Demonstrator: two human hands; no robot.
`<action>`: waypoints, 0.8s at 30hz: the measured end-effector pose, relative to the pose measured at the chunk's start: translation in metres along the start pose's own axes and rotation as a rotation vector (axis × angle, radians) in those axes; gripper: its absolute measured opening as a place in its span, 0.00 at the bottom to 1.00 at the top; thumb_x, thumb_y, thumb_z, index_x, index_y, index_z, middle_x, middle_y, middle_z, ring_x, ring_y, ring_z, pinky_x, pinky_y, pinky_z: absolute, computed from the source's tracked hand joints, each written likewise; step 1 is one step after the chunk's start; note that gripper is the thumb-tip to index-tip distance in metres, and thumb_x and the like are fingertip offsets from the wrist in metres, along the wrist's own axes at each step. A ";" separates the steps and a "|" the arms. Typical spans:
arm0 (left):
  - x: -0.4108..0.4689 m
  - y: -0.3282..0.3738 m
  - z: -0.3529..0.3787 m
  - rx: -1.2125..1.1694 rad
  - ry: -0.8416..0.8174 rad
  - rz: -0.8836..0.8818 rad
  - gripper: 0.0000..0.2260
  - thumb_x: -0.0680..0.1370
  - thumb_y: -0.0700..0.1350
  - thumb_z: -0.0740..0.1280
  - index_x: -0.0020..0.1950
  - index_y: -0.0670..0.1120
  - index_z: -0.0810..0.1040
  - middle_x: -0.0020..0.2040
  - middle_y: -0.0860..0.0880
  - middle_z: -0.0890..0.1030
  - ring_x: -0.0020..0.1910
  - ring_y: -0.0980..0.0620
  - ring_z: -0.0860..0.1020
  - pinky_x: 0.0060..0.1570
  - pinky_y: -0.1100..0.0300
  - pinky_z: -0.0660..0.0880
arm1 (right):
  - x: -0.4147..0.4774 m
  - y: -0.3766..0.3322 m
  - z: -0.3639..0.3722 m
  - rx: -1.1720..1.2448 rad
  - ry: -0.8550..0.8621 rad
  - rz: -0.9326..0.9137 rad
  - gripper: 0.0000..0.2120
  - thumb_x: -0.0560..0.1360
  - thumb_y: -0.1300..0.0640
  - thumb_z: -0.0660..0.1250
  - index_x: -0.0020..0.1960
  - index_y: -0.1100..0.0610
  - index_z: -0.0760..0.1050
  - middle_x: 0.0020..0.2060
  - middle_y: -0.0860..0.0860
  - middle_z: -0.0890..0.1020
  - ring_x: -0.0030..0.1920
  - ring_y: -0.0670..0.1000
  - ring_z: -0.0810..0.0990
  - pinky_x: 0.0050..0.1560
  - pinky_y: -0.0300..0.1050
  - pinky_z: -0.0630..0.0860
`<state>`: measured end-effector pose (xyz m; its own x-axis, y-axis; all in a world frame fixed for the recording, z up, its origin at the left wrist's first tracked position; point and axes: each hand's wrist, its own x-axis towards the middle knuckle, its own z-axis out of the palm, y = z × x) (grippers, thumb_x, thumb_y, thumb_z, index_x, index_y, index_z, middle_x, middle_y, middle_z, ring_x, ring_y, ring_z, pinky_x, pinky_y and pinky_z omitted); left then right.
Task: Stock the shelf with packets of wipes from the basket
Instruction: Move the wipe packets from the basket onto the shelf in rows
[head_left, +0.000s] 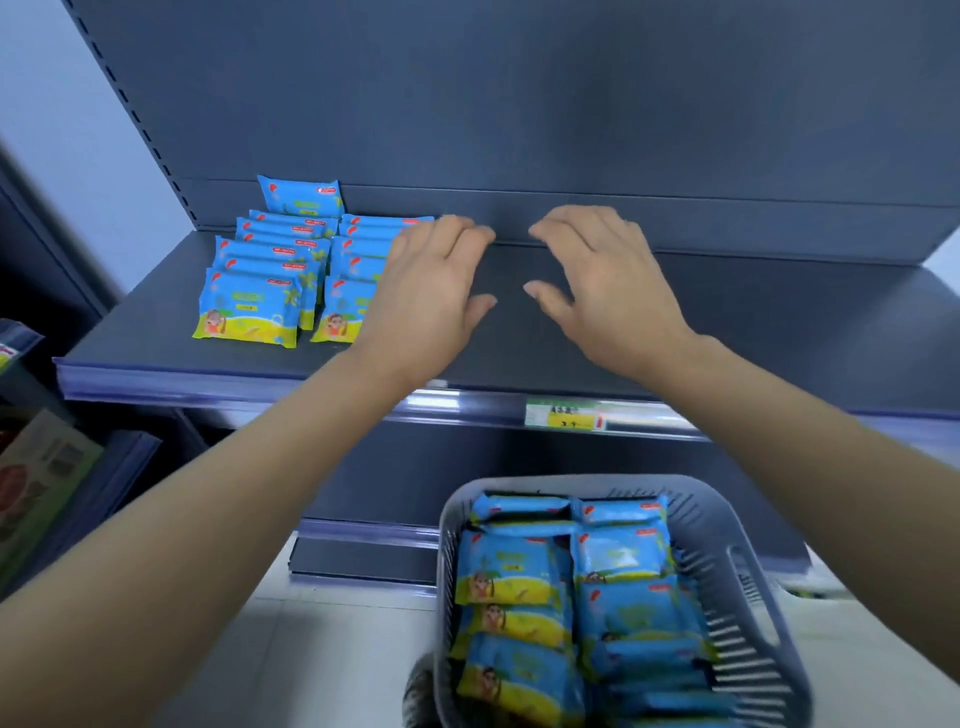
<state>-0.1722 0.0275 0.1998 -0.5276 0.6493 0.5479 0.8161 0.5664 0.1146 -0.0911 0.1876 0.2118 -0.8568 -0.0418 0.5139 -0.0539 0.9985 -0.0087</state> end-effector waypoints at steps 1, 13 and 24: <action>-0.004 0.013 -0.004 0.000 0.026 0.015 0.23 0.71 0.43 0.72 0.63 0.39 0.72 0.60 0.39 0.75 0.59 0.38 0.73 0.60 0.52 0.61 | -0.011 0.002 -0.007 -0.008 0.015 -0.007 0.21 0.75 0.55 0.66 0.65 0.62 0.71 0.62 0.57 0.74 0.63 0.59 0.70 0.61 0.51 0.64; -0.104 0.133 0.039 -0.107 -0.176 -0.016 0.23 0.71 0.43 0.71 0.64 0.38 0.72 0.61 0.39 0.74 0.61 0.39 0.71 0.62 0.50 0.62 | -0.168 0.028 0.010 0.023 -0.189 -0.030 0.21 0.72 0.57 0.68 0.63 0.62 0.72 0.61 0.58 0.75 0.61 0.60 0.72 0.58 0.52 0.66; -0.192 0.122 0.112 -0.016 -0.536 -0.189 0.23 0.76 0.48 0.66 0.69 0.44 0.66 0.66 0.44 0.70 0.64 0.43 0.67 0.63 0.54 0.59 | -0.261 0.066 0.108 -0.102 -0.833 -0.078 0.23 0.78 0.53 0.61 0.70 0.59 0.63 0.67 0.57 0.68 0.67 0.58 0.65 0.64 0.52 0.63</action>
<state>0.0019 0.0286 0.0157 -0.7075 0.7064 0.0202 0.6970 0.6928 0.1851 0.0733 0.2609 -0.0159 -0.9528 -0.0831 -0.2919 -0.1163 0.9884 0.0982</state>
